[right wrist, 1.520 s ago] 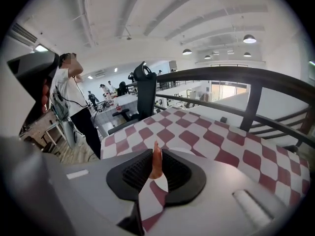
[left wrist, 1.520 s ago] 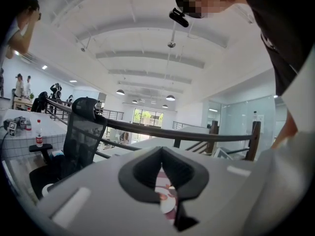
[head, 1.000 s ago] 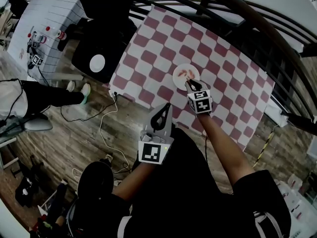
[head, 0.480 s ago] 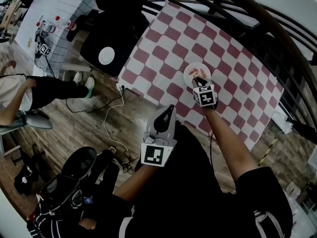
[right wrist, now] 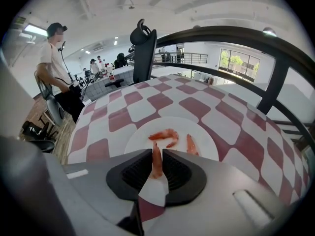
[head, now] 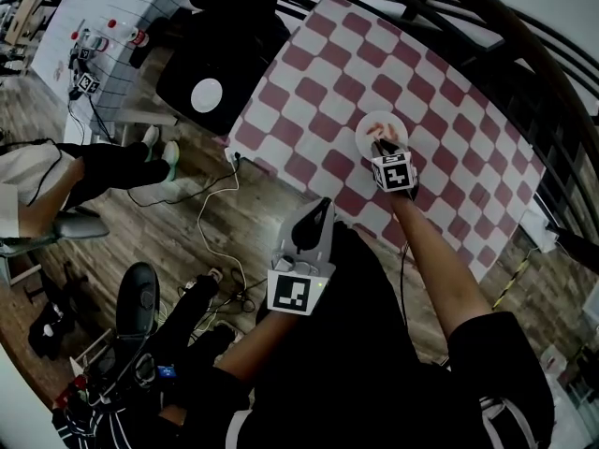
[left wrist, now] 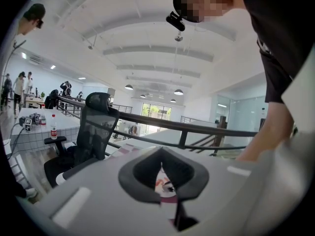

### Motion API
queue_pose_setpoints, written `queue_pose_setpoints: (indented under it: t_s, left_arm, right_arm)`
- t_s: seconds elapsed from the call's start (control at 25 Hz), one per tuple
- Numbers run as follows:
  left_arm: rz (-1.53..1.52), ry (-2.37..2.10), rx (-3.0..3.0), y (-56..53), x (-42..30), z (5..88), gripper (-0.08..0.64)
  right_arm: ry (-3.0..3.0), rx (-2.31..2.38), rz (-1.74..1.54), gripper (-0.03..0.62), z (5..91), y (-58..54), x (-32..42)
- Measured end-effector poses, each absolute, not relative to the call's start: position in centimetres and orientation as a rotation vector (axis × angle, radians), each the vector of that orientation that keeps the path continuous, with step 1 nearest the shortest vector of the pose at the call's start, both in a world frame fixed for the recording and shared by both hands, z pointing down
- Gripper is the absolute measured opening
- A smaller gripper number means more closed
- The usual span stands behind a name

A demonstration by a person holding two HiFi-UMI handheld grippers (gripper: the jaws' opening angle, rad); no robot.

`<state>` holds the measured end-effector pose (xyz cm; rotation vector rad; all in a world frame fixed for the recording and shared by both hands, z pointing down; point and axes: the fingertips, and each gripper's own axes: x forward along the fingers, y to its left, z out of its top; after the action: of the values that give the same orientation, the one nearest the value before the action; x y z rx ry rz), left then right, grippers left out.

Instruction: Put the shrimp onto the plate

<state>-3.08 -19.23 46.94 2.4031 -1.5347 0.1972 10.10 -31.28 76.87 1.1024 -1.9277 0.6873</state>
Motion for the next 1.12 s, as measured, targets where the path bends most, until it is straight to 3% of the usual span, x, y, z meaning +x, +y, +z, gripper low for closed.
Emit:
queue_pose_setpoints:
  t_s: [0.6, 1.12]
  left_arm:
    - [0.198, -1.518, 2.408, -19.0, -3.6, 47.1, 0.008]
    - [0.139, -1.347, 2.515, -19.2, -1.4, 45.2, 0.008]
  right_arm:
    - [-1.968, 1.066, 0.675, 0.098, 74.6, -30.5, 9.4]
    - [-2.200, 1.210, 0.706, 0.085, 61.6, -26.8, 8.7]
